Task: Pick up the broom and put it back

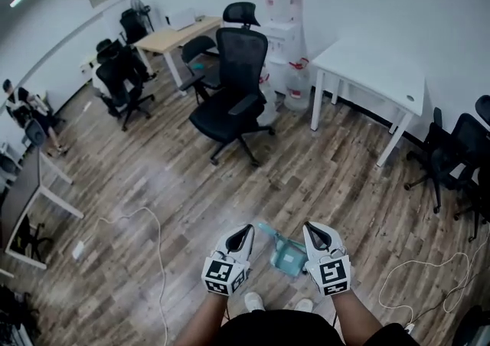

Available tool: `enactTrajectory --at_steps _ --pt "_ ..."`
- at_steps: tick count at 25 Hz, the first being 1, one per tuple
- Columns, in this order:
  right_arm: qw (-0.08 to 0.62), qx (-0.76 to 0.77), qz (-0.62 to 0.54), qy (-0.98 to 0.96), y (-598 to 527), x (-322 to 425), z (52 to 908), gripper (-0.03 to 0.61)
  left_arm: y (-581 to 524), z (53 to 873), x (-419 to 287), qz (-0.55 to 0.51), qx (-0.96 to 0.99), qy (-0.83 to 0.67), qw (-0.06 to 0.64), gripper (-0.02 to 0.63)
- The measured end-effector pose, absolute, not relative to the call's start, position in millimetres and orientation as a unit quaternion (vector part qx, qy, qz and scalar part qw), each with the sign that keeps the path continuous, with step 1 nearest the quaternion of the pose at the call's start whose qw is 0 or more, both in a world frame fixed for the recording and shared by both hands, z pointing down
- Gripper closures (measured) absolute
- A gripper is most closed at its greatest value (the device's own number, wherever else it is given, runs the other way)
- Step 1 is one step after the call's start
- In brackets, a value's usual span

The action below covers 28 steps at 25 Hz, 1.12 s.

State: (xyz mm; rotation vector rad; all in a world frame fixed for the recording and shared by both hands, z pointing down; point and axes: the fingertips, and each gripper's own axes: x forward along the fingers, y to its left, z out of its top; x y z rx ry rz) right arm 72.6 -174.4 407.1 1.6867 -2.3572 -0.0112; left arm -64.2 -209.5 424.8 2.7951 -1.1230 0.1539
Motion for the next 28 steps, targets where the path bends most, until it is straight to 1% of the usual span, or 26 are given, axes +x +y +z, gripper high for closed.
enactTrajectory --at_steps 4,11,23,28 --pt "0.1 0.587 -0.025 -0.803 -179.4 77.4 380.3 0.578 -208.3 397.7 -51.4 0.029 0.933 -0.358 0.04 0.598" --pt "0.099 0.595 -0.066 -0.795 -183.0 75.8 356.3 0.578 -205.9 370.3 -38.9 0.007 0.942 -0.336 0.002 0.598" --pt "0.079 0.603 -0.076 -0.79 -188.0 79.8 338.3 0.578 -213.8 364.5 -31.5 0.006 0.945 -0.327 -0.001 0.598" --pt "0.097 0.6 -0.089 -0.789 -193.4 76.4 348.5 0.578 -215.4 371.3 -33.9 0.016 0.945 -0.327 0.006 0.598"
